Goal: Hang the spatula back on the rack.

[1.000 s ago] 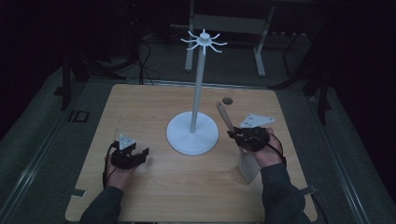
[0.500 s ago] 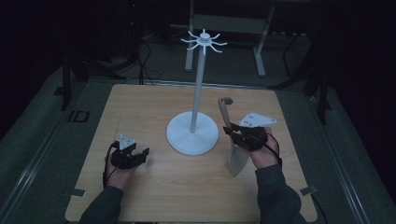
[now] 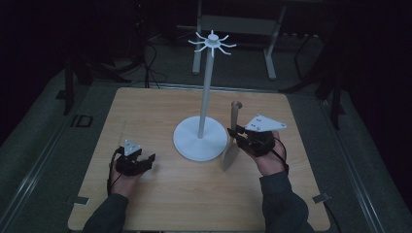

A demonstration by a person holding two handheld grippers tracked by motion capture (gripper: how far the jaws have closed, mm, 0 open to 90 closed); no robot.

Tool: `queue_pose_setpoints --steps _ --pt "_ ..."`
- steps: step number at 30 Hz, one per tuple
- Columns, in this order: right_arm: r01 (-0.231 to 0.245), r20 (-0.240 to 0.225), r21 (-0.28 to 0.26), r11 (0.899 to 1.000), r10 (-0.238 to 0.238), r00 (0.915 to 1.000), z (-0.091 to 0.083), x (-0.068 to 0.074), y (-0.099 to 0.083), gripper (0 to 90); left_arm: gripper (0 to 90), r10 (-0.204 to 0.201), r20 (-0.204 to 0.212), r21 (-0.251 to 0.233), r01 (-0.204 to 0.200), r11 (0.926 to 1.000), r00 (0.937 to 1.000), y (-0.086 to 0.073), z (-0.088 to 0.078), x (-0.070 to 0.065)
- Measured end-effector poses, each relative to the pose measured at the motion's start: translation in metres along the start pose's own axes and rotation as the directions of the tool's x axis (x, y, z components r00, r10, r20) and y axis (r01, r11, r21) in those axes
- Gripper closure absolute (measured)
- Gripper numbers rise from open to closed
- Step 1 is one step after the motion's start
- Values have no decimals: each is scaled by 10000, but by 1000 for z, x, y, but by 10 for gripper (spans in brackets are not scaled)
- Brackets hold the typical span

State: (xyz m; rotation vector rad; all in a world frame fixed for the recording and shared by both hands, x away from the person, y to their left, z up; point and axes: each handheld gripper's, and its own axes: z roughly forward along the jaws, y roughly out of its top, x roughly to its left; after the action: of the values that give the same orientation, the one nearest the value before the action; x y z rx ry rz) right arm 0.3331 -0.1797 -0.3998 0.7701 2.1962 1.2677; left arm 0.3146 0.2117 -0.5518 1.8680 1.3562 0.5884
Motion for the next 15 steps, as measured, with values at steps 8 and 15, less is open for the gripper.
queue_pose_setpoints --steps 8,15 --pt "38 63 -445 9990 -36 10000 -1 7 11 763 393 -79 3 -60 79 10000 10000 0 0 0" --pt "-1 192 -722 9974 15 9998 -2 8 17 763 394 -96 3 -69 96 9999 10000 0 0 0"
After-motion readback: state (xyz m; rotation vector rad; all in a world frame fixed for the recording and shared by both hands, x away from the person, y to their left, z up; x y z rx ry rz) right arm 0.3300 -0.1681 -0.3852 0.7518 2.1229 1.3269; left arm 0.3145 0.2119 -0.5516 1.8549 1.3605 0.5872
